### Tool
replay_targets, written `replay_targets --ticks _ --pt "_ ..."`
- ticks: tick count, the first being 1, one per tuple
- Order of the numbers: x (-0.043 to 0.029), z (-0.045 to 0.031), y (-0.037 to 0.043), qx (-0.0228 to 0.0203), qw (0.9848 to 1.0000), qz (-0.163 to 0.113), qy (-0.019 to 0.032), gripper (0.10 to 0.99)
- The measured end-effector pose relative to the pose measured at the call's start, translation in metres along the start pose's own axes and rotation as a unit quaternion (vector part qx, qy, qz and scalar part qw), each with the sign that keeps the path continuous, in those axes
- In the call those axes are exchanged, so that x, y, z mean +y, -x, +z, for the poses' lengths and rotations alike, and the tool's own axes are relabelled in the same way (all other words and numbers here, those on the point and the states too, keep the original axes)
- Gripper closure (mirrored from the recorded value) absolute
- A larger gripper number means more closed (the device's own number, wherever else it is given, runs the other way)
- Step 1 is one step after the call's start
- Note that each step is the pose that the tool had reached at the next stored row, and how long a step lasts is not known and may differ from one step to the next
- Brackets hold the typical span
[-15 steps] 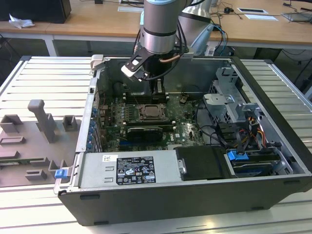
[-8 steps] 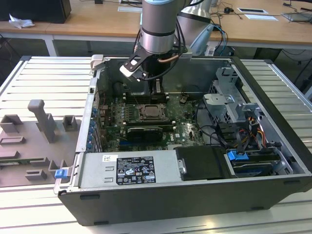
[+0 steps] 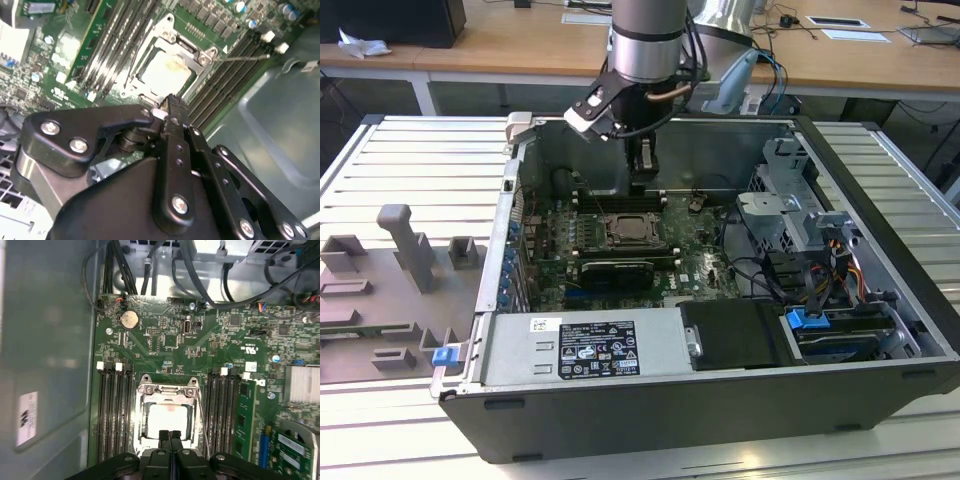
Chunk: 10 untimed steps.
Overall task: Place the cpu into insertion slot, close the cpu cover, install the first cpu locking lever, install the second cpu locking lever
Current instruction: 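Install the first cpu locking lever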
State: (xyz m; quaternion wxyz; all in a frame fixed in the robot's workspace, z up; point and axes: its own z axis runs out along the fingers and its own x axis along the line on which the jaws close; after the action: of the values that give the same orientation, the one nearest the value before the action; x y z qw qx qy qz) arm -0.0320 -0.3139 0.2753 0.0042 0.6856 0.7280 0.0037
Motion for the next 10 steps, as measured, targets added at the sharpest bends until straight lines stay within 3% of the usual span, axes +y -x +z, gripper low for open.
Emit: replay_targets --ticks 3,7,10 --pt "0.0000 0.0001 0.0000 0.0004 0.9995 -0.033 0.0001 0.980" --pt "0.0000 0.0003 0.0000 0.0008 0.9971 -0.076 0.0001 0.980" --pt "0.0000 0.0007 0.0000 0.0012 0.9942 -0.107 0.0001 0.980"
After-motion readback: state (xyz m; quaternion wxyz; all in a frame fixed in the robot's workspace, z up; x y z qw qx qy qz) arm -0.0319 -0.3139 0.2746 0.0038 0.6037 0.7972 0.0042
